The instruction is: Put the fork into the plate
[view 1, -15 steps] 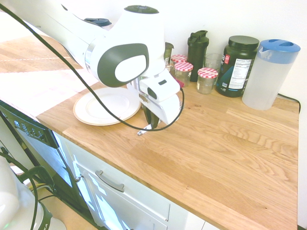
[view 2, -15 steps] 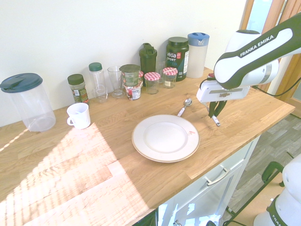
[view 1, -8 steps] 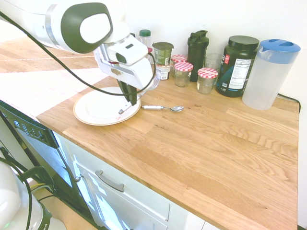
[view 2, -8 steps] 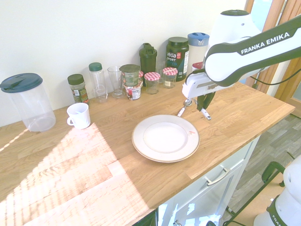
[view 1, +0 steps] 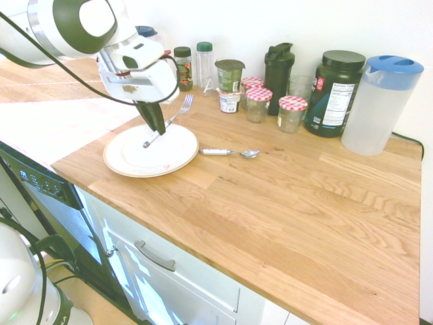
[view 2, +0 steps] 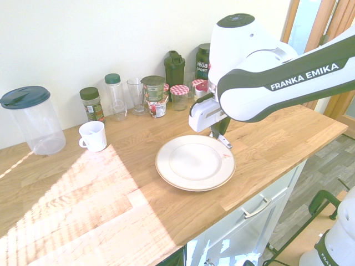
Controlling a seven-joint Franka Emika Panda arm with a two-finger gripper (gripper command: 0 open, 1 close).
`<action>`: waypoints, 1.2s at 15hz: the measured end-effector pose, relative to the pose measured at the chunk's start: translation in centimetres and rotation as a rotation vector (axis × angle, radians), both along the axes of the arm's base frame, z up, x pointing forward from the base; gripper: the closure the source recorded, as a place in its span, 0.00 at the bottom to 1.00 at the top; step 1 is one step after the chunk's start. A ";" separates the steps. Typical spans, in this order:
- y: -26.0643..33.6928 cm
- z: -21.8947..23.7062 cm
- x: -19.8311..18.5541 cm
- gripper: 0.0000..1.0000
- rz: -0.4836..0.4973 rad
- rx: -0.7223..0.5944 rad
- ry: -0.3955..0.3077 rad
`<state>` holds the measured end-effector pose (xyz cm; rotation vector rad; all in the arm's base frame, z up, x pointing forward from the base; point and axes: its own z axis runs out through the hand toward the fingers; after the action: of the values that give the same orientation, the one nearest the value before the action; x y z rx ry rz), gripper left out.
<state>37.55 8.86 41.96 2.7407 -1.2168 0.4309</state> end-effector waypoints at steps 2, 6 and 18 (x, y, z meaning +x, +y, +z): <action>2.3 -0.5 0.5 1.00 0.028 -0.023 0.021; 4.5 -2.9 2.5 1.00 0.064 -0.026 0.089; 4.1 -6.5 4.1 1.00 0.076 -0.031 0.221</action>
<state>41.69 12.94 35.45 2.7267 -1.0455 0.1471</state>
